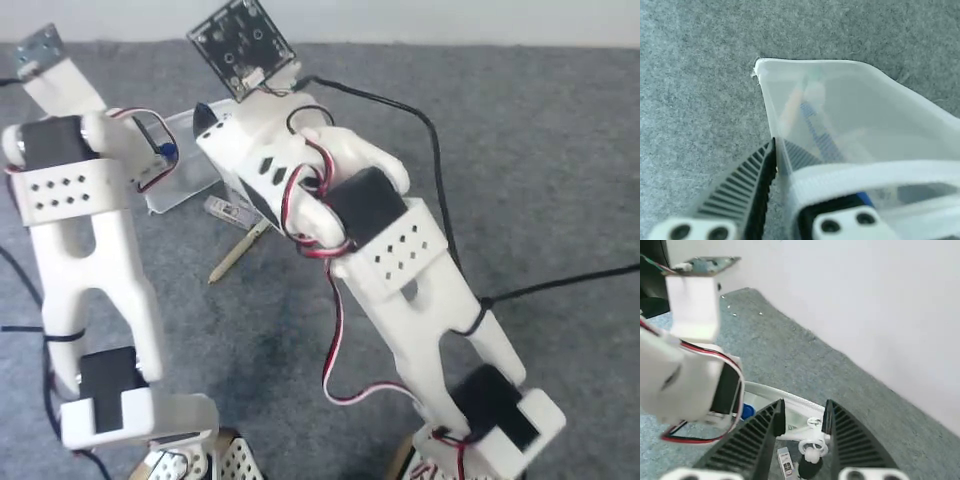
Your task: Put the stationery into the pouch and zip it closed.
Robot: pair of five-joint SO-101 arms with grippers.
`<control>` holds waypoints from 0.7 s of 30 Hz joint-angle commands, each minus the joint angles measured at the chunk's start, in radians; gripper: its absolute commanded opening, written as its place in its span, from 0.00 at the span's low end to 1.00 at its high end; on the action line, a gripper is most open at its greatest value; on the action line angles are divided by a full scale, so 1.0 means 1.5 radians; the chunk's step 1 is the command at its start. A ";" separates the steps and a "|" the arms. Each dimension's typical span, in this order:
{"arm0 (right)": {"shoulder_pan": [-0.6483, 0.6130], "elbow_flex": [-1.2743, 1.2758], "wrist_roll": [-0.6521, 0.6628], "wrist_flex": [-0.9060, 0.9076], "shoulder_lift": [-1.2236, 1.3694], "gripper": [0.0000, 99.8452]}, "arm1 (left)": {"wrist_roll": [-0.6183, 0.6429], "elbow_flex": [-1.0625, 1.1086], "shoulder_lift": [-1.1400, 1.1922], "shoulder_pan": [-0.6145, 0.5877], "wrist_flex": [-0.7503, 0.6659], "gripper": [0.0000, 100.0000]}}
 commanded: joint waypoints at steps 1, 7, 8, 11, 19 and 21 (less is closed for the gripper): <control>-0.007 -0.023 0.008 0.002 -0.044 0.12 | -0.004 -0.008 -0.041 -0.001 -0.016 0.01; -0.007 -0.025 -0.031 0.015 -0.051 0.12 | -0.004 -0.008 -0.045 -0.003 -0.016 0.01; -0.007 -0.025 -0.034 0.017 -0.051 0.12 | -0.003 -0.009 -0.046 -0.004 -0.016 0.01; -0.006 -0.025 -0.035 0.015 -0.048 0.12 | -0.002 -0.013 -0.047 -0.021 -0.016 0.01; 0.029 -0.025 -0.038 0.018 -0.062 0.11 | -0.050 -0.036 -0.122 0.023 0.020 0.01; 0.039 -0.025 -0.044 0.019 -0.064 0.11 | -0.037 -0.025 -0.143 -0.013 0.007 0.01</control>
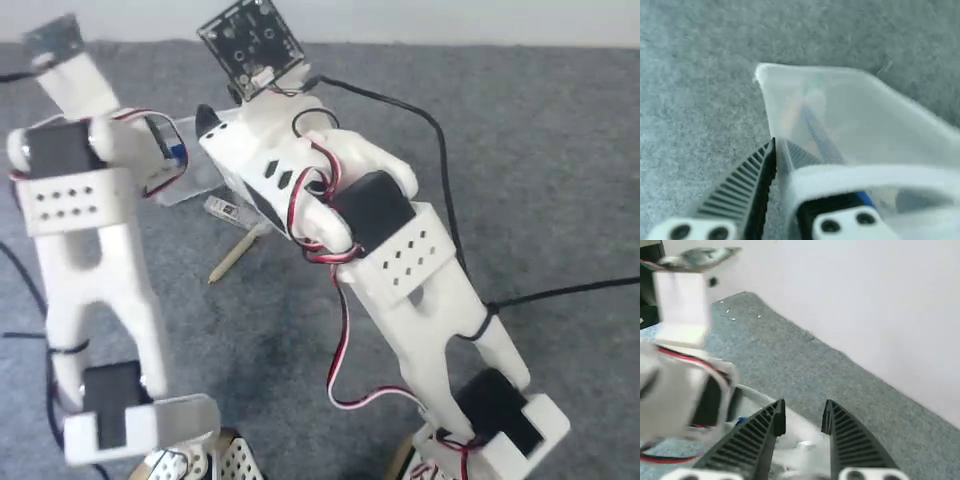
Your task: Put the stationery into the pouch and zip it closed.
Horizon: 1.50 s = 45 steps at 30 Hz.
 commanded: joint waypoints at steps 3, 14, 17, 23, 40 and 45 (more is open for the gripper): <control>0.034 -0.024 -0.046 0.005 -0.042 0.11 | 0.031 -0.005 -0.087 -0.084 -0.025 0.01; 0.101 -0.020 -0.224 0.108 0.051 0.12 | 0.086 0.020 -0.087 -0.144 -0.051 0.01; 0.120 -0.020 -0.247 0.109 0.117 0.12 | 0.090 0.020 -0.087 -0.160 -0.051 0.01; 0.133 -0.020 -0.275 0.109 0.198 0.12 | 0.108 0.020 -0.087 -0.184 -0.051 0.01; 0.128 -0.024 -0.331 0.068 0.318 0.12 | 0.137 0.020 -0.087 -0.236 -0.051 0.01; 0.115 -0.024 -0.376 0.040 0.353 0.12 | 0.137 0.021 -0.087 -0.236 -0.051 0.01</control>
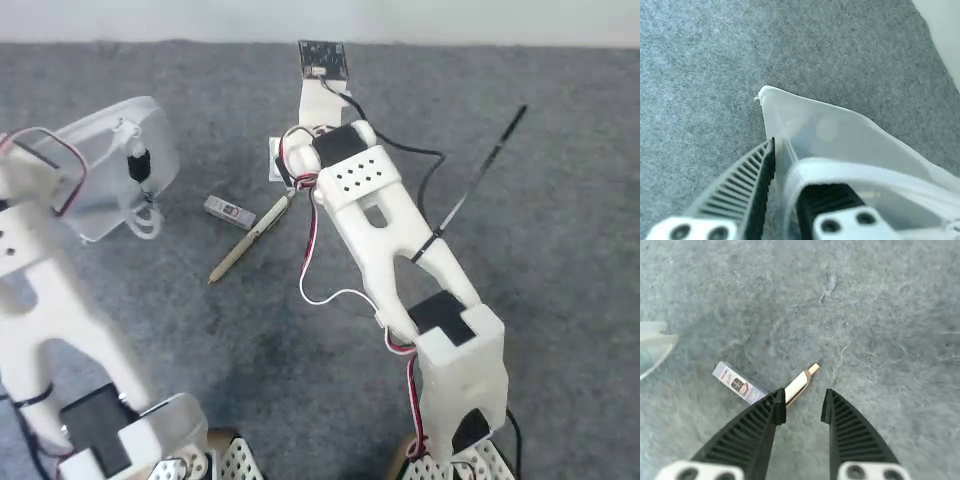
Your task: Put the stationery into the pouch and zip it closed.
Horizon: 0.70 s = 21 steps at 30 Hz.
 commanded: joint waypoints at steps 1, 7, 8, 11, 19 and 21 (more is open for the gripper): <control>-0.010 -0.024 -0.035 -0.029 0.007 0.12 | 0.009 -0.014 -0.043 -0.002 -0.027 0.01; -0.028 -0.025 -0.045 -0.059 0.049 0.12 | 0.009 -0.014 -0.043 -0.002 -0.027 0.01; -0.030 -0.025 -0.045 -0.062 0.055 0.12 | 0.009 -0.014 -0.043 -0.002 -0.027 0.01; -0.030 -0.025 -0.070 -0.076 0.069 0.12 | 0.009 -0.014 -0.043 -0.002 -0.027 0.01; -0.037 -0.025 -0.097 -0.123 0.112 0.12 | 0.009 -0.014 -0.043 -0.001 -0.026 0.01; -0.040 -0.025 -0.098 -0.127 0.122 0.12 | 0.009 -0.007 -0.043 0.001 -0.027 0.01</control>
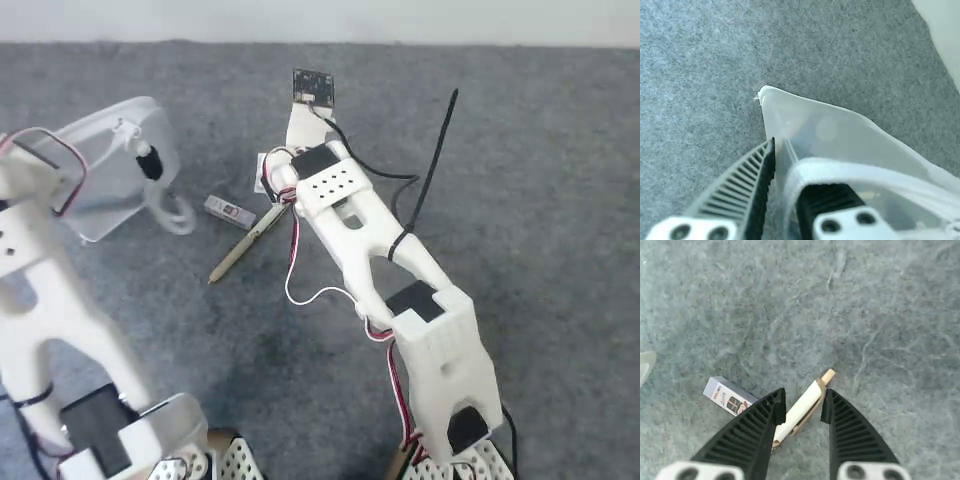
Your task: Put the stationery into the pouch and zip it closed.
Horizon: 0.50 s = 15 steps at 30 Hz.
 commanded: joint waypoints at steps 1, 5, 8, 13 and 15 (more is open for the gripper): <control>-0.014 -0.025 -0.009 -0.018 -0.003 0.12 | 0.009 -0.004 -0.043 0.002 -0.027 0.01; -0.018 -0.025 -0.009 -0.035 0.016 0.12 | 0.009 0.007 -0.043 0.014 -0.037 0.01; -0.015 -0.025 -0.008 -0.059 0.026 0.12 | 0.009 0.011 -0.043 0.015 -0.041 0.01; -0.015 -0.025 -0.005 -0.088 0.048 0.12 | 0.009 0.011 -0.043 0.013 -0.041 0.01; -0.016 -0.025 -0.004 -0.104 0.059 0.12 | 0.009 0.011 -0.043 0.013 -0.041 0.01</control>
